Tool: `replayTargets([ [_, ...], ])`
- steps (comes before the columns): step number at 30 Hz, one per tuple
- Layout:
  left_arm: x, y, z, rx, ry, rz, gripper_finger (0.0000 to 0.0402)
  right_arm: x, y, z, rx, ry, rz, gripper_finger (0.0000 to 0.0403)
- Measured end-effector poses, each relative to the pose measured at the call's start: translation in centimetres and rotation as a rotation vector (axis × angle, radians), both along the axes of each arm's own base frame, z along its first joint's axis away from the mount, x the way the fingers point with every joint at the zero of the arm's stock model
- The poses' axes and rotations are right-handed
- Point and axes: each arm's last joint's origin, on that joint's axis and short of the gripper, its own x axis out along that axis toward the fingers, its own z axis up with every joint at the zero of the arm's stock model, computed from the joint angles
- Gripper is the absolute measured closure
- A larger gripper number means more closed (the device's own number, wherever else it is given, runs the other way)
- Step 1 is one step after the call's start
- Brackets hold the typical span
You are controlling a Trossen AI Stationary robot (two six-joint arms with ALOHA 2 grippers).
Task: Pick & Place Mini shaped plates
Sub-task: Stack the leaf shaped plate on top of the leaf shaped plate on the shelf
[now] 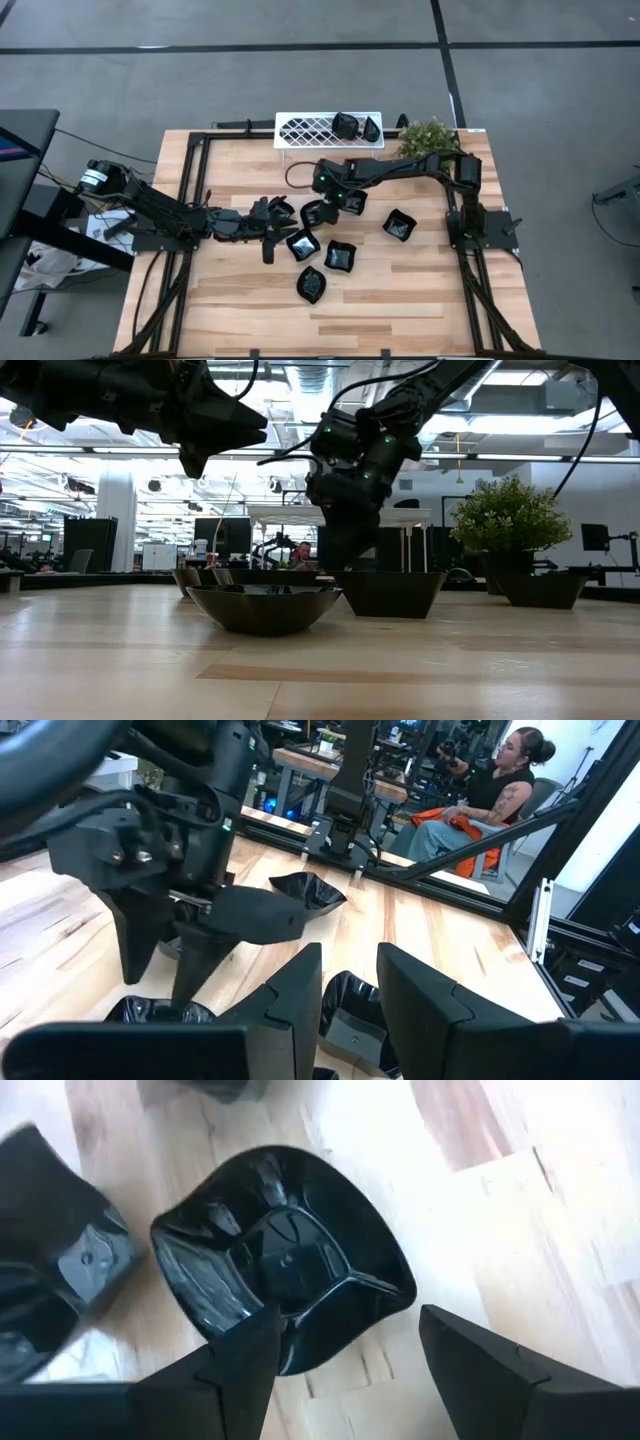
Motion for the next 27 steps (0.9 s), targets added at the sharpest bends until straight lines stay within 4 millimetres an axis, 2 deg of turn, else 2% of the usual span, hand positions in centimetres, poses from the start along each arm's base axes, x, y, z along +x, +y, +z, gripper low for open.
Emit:
replayTargets([
  [5,0.0,0.0,0.0,0.0,-0.001,0.0,0.03,0.0,-0.2,0.3,0.087,-0.006,-0.043,0.0168],
  [15,0.0,0.0,0.1,-0.002,-0.007,0.0,0.03,-0.2,-0.3,0.1,0.116,0.025,-0.097,0.0168],
  [23,0.0,0.0,0.1,-0.003,-0.011,0.0,0.03,-1.1,-0.1,-1.6,0.128,0.062,-0.111,0.0168],
  [27,0.0,0.0,0.1,-0.004,-0.014,0.0,0.03,-0.9,-0.2,-1.6,0.137,0.031,-0.105,0.0168],
])
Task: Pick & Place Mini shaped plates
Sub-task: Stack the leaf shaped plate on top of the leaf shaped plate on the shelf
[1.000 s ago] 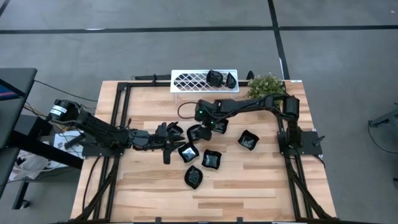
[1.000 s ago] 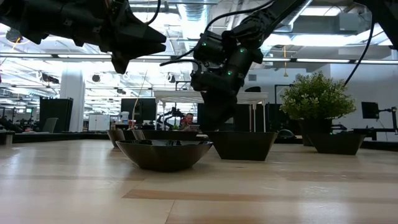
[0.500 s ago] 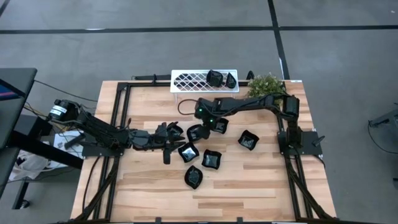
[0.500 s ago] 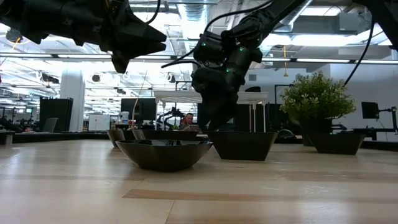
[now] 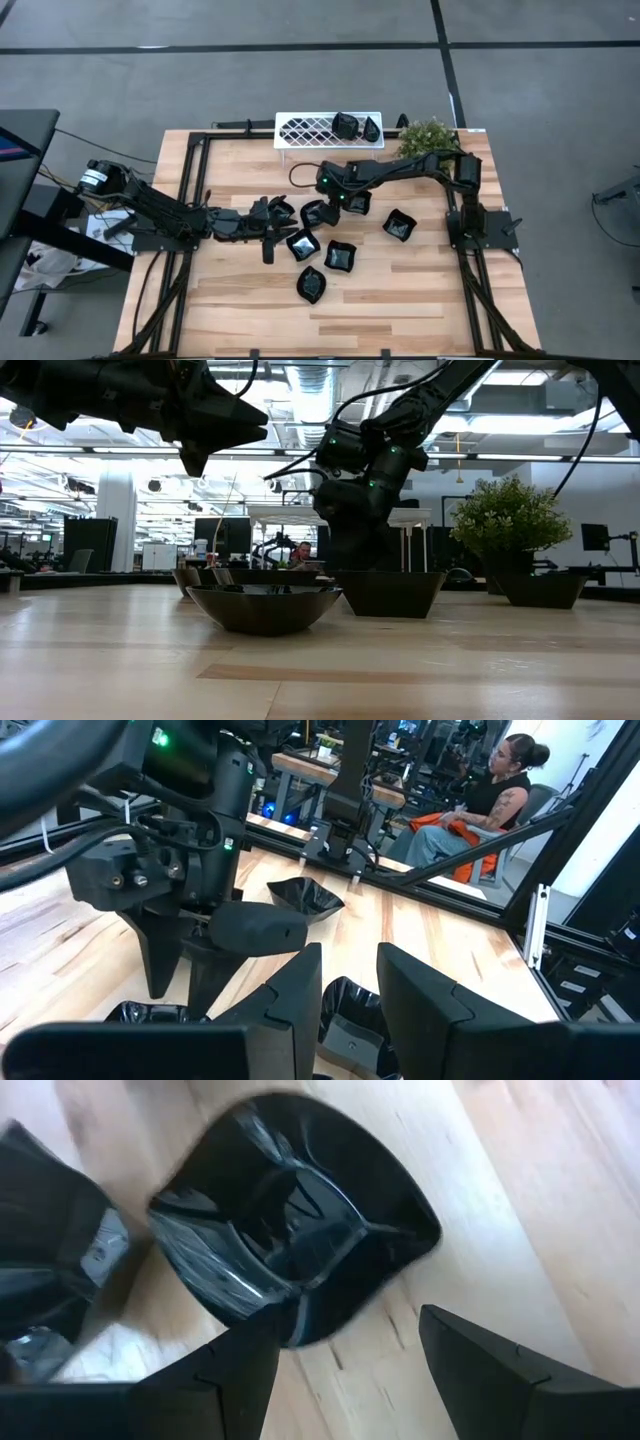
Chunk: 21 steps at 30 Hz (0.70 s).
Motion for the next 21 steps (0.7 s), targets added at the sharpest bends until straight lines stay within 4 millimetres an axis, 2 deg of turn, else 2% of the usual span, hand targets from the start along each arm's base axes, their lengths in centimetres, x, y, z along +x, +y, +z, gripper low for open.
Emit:
replayTargets([
  [9,0.0,0.0,0.01,0.0,-0.001,0.0,0.03,0.16,-0.04,0.09,0.005,-0.017,-0.014,0.018],
  [21,0.01,0.0,0.04,-0.001,-0.004,0.0,0.03,0.33,0.3,0.14,0.008,-0.026,-0.016,0.0278],
])
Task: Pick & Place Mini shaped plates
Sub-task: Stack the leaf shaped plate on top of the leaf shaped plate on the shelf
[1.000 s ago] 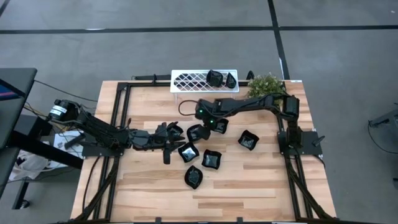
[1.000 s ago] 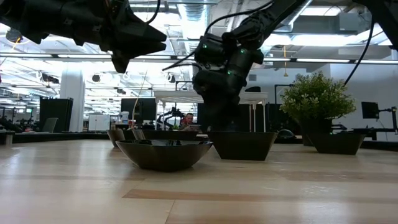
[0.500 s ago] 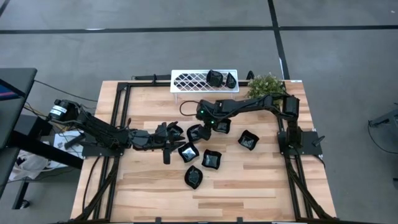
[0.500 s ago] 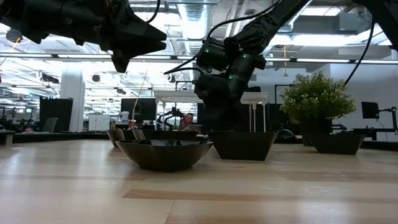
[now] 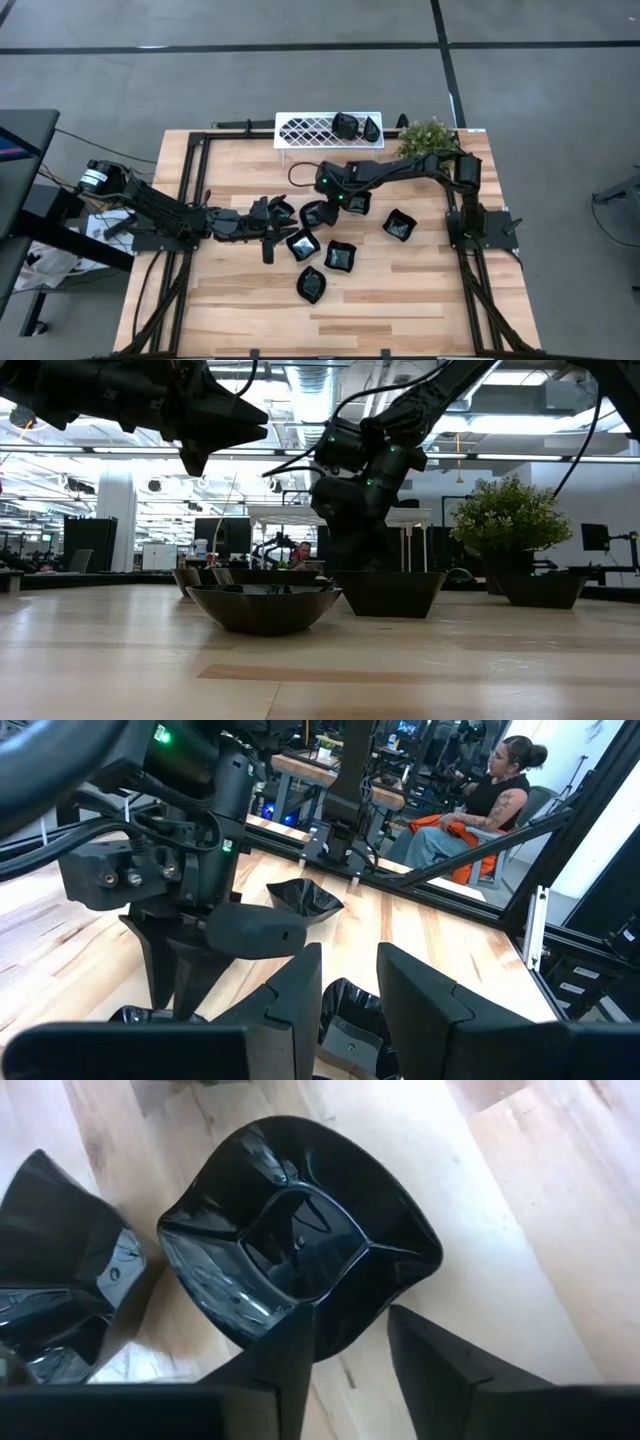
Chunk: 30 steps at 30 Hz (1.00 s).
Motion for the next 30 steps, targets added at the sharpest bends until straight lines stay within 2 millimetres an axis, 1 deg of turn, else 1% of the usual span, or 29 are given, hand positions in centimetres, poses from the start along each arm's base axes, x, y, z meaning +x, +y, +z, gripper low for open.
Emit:
replayTargets([
  [5,0.0,0.0,0.0,0.0,-0.001,0.0,0.03,0.0,0.2,0.0,0.0,0.001,0.005,0.0295],
  [19,0.0,0.0,0.0,-0.001,-0.003,0.0,0.03,0.1,0.2,0.0,0.007,0.0,-0.008,0.0295],
  [24,0.0,0.0,0.0,-0.001,-0.004,0.0,0.03,0.7,0.3,-1.9,0.032,0.015,0.0,0.0295],
  [28,0.0,0.0,0.0,-0.001,-0.003,0.0,0.03,0.8,-0.1,-2.0,0.049,0.003,0.008,0.0295],
  [30,0.0,0.0,0.0,-0.001,-0.003,0.0,0.03,0.7,-0.2,-1.6,0.043,-0.005,0.005,0.0295],
])
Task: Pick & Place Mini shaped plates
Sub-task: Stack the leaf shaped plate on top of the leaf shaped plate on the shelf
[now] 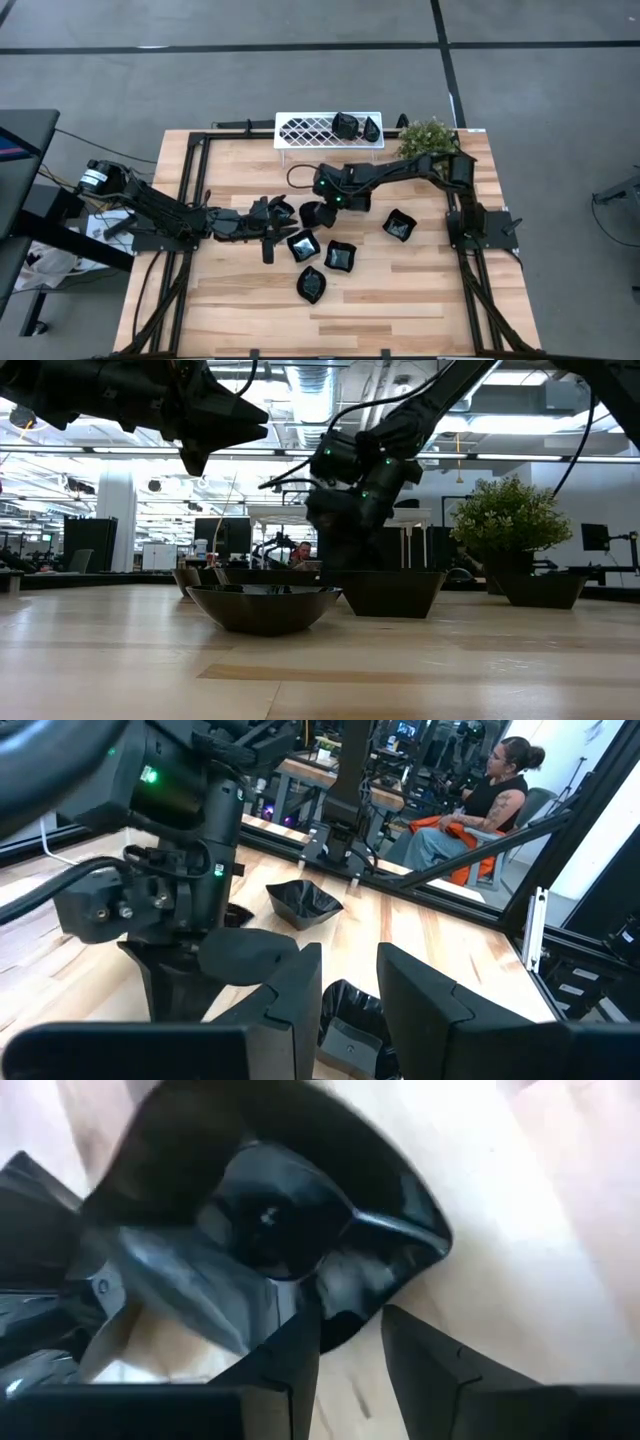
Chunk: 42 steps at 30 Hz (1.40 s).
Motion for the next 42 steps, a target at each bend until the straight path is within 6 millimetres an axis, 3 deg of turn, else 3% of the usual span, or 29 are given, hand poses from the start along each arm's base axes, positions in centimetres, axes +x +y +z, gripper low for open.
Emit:
replayTargets([
  [5,0.0,0.0,0.01,0.0,-0.001,0.0,0.03,-0.07,0.05,1.16,-0.003,-0.036,0.01,0.0295],
  [33,0.02,-0.01,0.07,-0.002,-0.007,0.0,0.03,0.19,0.1,0.86,-0.008,-0.049,0.016,0.0297],
  [42,0.02,-0.01,0.07,-0.002,-0.008,0.0,0.03,0.23,0.27,0.85,-0.027,-0.044,0.011,0.0346],
])
